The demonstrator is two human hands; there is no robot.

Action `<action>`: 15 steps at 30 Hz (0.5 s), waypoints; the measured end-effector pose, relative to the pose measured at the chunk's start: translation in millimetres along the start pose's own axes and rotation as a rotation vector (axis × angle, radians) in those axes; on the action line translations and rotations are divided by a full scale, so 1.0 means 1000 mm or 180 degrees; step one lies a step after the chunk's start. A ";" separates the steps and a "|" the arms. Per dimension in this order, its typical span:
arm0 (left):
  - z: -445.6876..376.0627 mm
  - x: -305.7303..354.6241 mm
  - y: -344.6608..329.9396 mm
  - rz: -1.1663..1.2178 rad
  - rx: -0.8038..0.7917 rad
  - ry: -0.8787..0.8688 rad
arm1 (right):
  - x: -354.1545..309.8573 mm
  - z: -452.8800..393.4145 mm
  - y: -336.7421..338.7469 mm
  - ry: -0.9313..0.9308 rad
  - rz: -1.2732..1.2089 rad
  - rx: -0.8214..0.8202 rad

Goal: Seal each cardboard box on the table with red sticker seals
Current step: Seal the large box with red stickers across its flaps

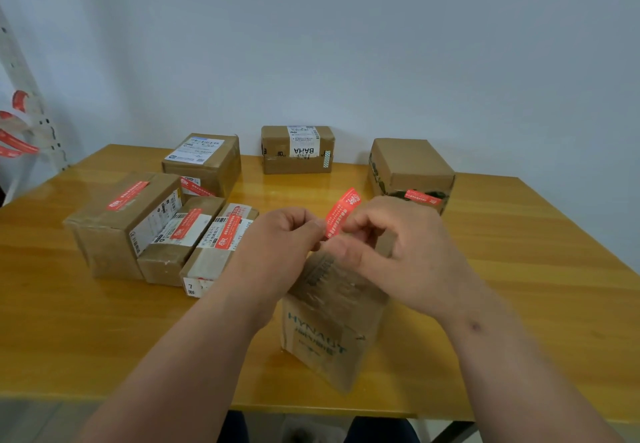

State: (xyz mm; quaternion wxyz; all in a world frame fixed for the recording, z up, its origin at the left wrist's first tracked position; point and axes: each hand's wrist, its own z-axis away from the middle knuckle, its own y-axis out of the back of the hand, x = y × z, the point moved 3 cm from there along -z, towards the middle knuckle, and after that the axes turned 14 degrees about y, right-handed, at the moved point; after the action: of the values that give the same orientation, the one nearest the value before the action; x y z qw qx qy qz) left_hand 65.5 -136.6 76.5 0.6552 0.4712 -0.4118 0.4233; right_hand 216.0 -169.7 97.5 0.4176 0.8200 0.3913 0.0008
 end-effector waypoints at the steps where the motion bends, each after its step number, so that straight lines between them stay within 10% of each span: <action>1: 0.000 0.001 0.001 -0.0075 0.0039 -0.0026 | 0.001 0.001 0.003 -0.0160 -0.0067 0.0285; 4: 0.004 0.004 0.001 -0.0320 0.0031 -0.0101 | 0.010 0.002 0.010 -0.0852 0.0109 0.0867; 15: 0.005 0.003 -0.004 -0.0996 -0.0226 -0.0084 | 0.037 0.006 0.006 -0.1439 -0.0036 0.0380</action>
State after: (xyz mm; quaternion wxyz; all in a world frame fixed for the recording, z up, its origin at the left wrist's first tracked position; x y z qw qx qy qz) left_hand 69.3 -141.4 78.9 0.7239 0.5116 -0.3568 0.2950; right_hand 247.8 -152.0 85.8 0.4454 0.8204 0.2917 -0.2083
